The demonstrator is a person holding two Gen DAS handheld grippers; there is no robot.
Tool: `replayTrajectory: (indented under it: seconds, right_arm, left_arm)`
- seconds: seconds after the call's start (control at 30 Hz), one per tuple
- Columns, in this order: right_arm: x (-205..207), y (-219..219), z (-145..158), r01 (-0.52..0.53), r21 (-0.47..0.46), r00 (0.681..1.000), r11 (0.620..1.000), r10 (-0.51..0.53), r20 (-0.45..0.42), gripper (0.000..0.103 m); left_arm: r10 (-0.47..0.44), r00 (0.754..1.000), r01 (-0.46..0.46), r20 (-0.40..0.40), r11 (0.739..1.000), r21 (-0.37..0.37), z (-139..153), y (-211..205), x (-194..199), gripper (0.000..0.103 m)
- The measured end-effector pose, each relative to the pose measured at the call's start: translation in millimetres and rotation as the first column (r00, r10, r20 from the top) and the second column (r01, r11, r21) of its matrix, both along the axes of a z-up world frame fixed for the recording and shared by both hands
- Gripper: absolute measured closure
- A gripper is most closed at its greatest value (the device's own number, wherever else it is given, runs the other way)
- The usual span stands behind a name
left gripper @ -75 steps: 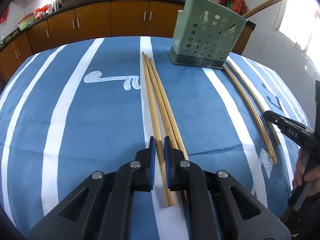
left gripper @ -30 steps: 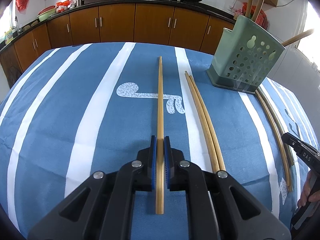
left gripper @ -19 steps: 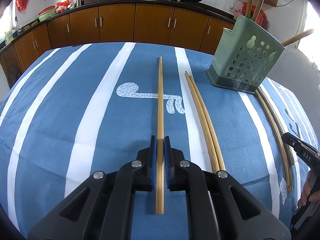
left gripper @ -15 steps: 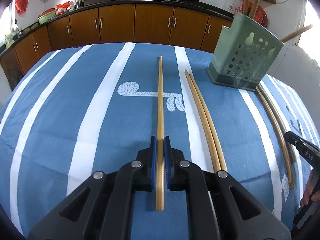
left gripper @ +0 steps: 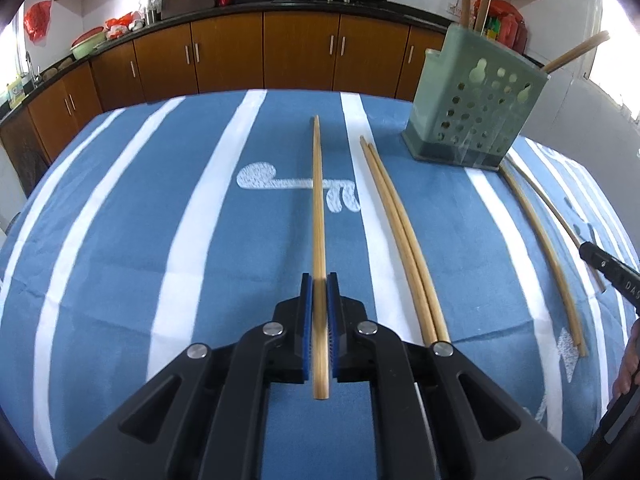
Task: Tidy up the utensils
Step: 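Lift both held chopsticks upright and carry them over the green holder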
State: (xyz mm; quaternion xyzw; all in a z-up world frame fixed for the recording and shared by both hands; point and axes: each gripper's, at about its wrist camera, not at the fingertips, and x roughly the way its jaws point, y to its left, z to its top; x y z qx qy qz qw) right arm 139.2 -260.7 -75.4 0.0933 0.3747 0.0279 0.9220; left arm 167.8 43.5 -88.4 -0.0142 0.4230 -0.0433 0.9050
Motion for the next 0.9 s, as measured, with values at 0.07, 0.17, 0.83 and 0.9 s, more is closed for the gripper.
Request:
replayTrajectory:
  seconds: [0.07, 0.17, 0.83, 0.9]
  right_arm:
    - [-1.8, -3.0, 8.2, 0.005, 0.008, 1.000, 1.000, -0.005, 0.024, 0.095]
    - [-5.6, -7.5, 21.1, 0.017, 0.019, 0.998, 1.000, -0.019, 0.066, 0.095]
    - [-21.7, -24.7, 90.4, 0.043, 0.058, 0.951, 0.997, -0.059, 0.305, 0.095]
    - [-21.0, -24.2, 94.2, 0.043, 0.053, 0.947, 0.998, -0.058, 0.315, 0.095]
  left_arm:
    - [0.002, 1.000, -0.001, 0.026, 1.000, -0.008, 10.5, 2.1, -3.4, 0.095]
    - [0.001, 0.997, 0.000, 0.072, 1.000, -0.015, 27.6, 3.7, -7.6, 0.095]
    - [0.020, 0.951, -0.001, 0.309, 0.998, -0.062, 120.8, 9.9, -23.5, 0.095]
    - [0.022, 0.948, -0.003, 0.316, 0.998, -0.059, 124.8, 10.0, -23.1, 0.095]
